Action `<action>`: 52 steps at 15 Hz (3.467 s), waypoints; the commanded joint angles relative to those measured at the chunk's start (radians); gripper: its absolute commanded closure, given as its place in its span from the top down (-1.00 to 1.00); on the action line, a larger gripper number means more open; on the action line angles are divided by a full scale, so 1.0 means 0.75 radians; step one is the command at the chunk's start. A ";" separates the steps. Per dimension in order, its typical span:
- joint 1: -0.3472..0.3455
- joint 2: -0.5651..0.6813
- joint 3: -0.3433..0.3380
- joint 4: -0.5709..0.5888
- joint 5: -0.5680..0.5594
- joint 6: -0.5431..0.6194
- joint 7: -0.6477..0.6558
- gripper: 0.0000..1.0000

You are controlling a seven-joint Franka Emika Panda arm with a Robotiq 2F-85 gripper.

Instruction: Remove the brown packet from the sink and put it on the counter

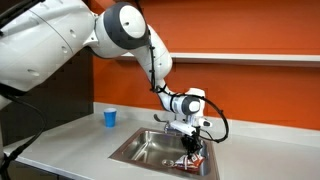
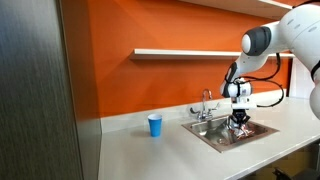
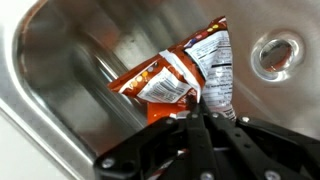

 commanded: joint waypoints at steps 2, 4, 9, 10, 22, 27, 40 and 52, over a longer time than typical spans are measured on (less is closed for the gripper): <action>0.013 -0.137 0.004 -0.085 -0.015 -0.013 -0.003 -0.99; 0.022 -0.186 0.003 -0.123 -0.019 -0.002 -0.005 -0.99; 0.056 -0.297 0.001 -0.224 -0.037 0.009 -0.003 -0.99; 0.065 -0.319 0.000 -0.248 -0.042 0.013 -0.002 -0.99; 0.186 -0.612 0.024 -0.586 -0.154 0.028 -0.041 -0.99; 0.230 -0.745 0.042 -0.715 -0.170 0.023 -0.071 -0.99; 0.366 -0.957 0.179 -0.925 -0.170 0.003 -0.181 -0.99; 0.509 -0.948 0.322 -0.979 -0.148 -0.009 -0.270 -0.99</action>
